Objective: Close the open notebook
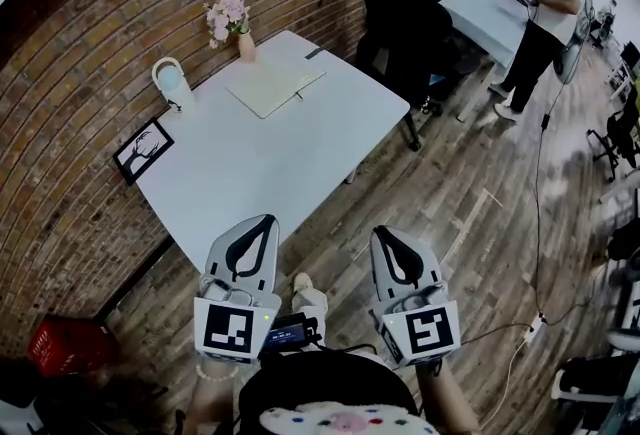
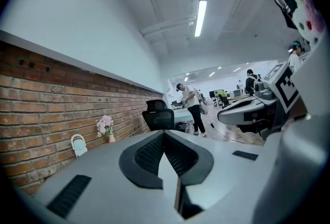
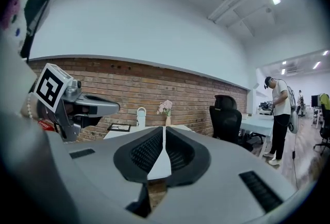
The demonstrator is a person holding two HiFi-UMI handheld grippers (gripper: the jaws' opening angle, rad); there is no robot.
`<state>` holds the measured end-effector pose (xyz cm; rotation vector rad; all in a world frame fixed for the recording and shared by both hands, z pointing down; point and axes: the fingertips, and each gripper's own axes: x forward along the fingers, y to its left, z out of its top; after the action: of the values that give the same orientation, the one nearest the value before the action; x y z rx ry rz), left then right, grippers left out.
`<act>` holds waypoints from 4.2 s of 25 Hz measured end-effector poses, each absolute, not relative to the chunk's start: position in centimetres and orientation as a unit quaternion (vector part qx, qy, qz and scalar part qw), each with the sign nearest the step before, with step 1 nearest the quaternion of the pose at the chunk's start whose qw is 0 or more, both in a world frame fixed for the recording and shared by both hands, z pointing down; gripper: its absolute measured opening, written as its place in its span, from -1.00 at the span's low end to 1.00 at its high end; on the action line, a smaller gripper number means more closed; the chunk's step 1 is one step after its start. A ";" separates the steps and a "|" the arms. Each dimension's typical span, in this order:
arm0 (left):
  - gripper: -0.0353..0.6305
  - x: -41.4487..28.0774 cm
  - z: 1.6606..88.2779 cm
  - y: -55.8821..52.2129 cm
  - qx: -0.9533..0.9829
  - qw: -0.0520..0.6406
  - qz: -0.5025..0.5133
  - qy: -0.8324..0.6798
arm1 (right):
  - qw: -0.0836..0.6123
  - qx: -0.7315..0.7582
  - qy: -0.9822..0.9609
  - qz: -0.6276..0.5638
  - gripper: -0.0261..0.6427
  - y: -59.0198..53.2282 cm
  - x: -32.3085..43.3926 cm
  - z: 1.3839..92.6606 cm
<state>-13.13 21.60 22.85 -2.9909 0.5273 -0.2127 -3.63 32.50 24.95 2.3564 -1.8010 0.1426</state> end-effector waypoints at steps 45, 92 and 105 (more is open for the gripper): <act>-0.84 -6.1 27.9 -0.6 -0.956 -0.026 -0.116 0.268 | 0.226 0.708 -0.666 0.056 -0.80 7.6 8.0 30.6; -0.84 -0.8 38.1 -7.9 -0.879 -0.116 -0.194 0.421 | 0.609 0.387 -0.652 -0.232 -0.25 -11.7 23.2 50.0; -0.84 -0.5 39.1 -8.7 -0.872 -0.126 -0.199 0.430 | 0.636 0.339 -0.643 -0.261 -0.22 -13.4 23.5 51.4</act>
<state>-0.54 -8.71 39.09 -2.9824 1.4709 -0.6815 23.50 -13.42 51.36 0.7738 -1.4681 -0.5970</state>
